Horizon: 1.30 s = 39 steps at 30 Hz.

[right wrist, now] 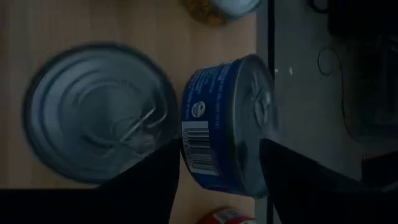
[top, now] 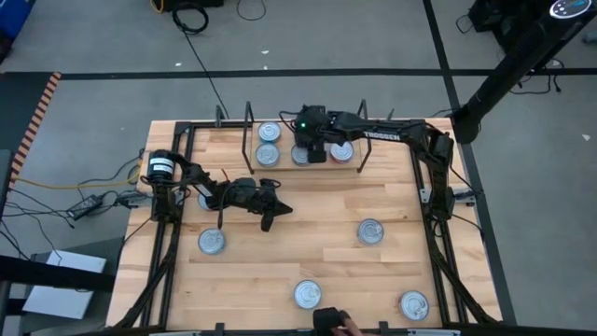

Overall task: Stack canned seafood by type on shelf
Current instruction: Put the center blue tuna can on the shelf aligned with the other tuna can

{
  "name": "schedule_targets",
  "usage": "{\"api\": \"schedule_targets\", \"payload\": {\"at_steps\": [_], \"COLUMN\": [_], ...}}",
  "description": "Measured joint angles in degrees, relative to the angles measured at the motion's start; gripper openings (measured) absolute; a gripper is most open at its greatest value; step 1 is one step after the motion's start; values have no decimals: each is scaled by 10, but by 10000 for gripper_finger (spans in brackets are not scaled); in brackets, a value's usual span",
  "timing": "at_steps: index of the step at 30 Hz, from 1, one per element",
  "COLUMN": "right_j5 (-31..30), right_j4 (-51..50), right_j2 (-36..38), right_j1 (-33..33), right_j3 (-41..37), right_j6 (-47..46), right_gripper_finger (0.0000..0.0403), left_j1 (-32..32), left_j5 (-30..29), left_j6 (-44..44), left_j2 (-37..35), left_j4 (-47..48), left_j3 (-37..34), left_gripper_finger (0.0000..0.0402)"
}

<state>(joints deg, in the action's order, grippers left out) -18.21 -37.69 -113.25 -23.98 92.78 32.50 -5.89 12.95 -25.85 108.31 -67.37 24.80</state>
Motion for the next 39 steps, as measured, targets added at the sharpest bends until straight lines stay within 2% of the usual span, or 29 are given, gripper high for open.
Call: {"api": "schedule_targets", "payload": {"at_steps": [9,19,25,34,36,39], "right_j5": [-1,-1,1,132,139,200], "right_j4": [-1,-9,-19,-60,-65,-69], "right_j2": [0,0,0,0,0,0], "right_j1": [-16,-17,-19,-56,-66,-86], "right_j3": [14,14,23,73,73,74], "right_j6": [1,0,-15,-124,-167,-249], "right_gripper_finger": [243,226,200,148,139,136], "left_j1": [0,0,0,0,0,0], "left_j5": [5,7,7,7,7,7], "left_j6": [0,0,0,0,0,0], "left_j2": [0,0,0,0,0,0], "left_j4": [0,0,0,0,0,0], "left_j3": [0,0,0,0,0,0], "left_gripper_finger": [3,3,3,3,3,3]}}
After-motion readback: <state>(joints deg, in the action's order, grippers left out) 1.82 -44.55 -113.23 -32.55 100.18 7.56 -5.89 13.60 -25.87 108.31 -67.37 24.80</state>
